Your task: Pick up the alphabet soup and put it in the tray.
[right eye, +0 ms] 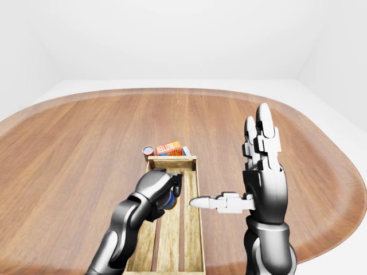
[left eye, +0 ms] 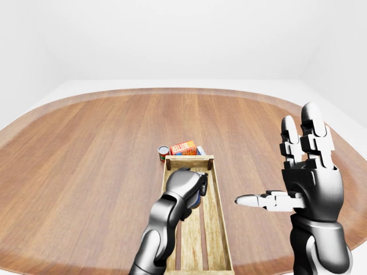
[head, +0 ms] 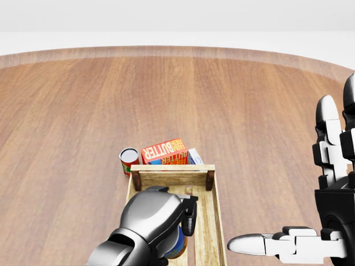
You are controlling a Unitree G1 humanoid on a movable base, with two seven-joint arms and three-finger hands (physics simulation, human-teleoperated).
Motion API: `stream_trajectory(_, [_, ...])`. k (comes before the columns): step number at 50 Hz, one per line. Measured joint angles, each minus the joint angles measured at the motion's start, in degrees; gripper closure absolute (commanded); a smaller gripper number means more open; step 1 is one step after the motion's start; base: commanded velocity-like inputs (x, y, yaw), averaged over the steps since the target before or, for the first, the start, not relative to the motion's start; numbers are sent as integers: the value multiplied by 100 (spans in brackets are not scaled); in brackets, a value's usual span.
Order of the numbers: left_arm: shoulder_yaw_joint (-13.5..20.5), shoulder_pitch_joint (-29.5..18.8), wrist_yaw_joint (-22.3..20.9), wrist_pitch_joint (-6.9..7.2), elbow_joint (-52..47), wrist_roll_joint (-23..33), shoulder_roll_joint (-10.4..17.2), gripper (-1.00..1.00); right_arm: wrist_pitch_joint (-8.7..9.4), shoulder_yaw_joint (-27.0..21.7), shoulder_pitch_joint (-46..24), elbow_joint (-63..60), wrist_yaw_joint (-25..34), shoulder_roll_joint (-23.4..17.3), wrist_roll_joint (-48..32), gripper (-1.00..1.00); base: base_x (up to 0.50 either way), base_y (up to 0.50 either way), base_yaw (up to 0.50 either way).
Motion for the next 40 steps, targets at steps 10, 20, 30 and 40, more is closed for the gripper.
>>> stream_trajectory(10, [-6, -136, 335, 0, 779, 202, -50, 100, 0, 0, 10, -10, -1, 4, 8, -100, 0, 0, 0])
stream_trajectory(20, [-12, -235, 623, 0, 1324, 542, -97, 100, 0, -11, 12, -37, 0, 8, 24, -100, 0, 0, 0])
stream_trajectory(30, [-38, -278, 776, 0, 1597, 727, -160, 100, 0, -34, 3, -62, 6, 9, 49, -100, 0, 0, 0])
stream_trajectory(40, [-47, -322, 856, 0, 1771, 758, -203, 100, 0, -14, -3, -51, -5, 11, 37, -100, 0, 0, 0])
